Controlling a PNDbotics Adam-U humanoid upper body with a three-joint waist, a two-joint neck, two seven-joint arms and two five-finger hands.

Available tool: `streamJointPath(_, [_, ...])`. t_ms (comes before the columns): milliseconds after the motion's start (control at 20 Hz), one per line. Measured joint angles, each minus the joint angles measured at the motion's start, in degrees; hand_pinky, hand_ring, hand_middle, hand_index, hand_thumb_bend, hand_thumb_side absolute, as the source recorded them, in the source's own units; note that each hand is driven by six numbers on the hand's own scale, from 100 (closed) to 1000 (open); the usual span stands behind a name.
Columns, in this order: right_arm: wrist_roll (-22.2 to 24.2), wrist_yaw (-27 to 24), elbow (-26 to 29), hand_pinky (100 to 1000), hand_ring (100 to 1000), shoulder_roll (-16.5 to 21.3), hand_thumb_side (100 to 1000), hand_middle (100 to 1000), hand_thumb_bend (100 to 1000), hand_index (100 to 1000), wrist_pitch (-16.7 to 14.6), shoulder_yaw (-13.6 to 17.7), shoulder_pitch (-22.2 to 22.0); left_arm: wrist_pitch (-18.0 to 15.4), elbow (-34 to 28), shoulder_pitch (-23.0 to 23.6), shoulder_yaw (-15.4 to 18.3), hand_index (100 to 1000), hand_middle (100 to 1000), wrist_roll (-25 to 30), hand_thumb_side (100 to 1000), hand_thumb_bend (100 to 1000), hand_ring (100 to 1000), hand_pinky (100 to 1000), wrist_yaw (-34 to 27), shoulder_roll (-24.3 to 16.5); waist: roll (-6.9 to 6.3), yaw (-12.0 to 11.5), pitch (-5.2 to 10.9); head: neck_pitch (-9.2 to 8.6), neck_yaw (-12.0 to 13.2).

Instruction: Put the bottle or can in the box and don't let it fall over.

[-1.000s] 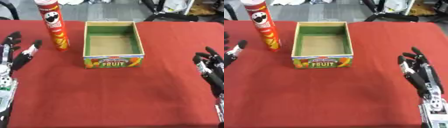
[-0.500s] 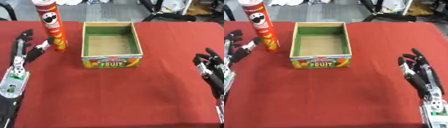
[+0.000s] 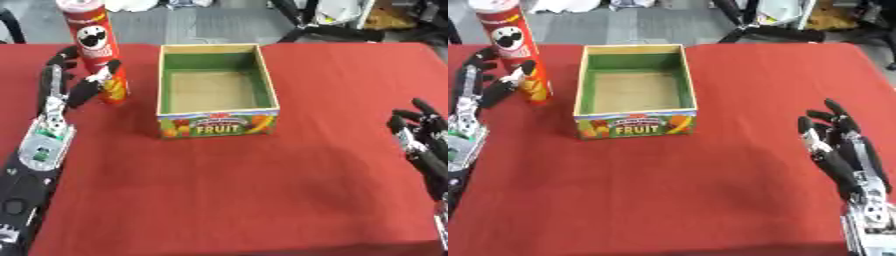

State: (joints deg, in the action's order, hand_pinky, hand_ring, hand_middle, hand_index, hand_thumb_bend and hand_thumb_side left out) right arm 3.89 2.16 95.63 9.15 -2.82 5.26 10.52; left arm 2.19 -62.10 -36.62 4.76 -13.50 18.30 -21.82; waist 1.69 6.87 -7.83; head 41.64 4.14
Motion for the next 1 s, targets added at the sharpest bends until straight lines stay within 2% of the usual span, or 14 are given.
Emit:
streamJointPath(450, [0.3,-0.2,0.0,866,781,0.0,463,785,292,974,0.1,-0.1,0.0,-1.3,5.4,-1.8,0.0,905,807,-0.1,618,740,853,847,1.5,-2.3,-0.03,0.3,0.0,0.0,0.0])
streamJointPath(1000, [0.5,-0.4,-0.3,866,781,0.0,464,785,292,973,0.1,-0.4,0.0,-3.5,11.2,-4.7,0.0,905,808,1.3,617,720,854,849,3.0,-2.9,0.21,1.4,0.0,-0.31,0.1])
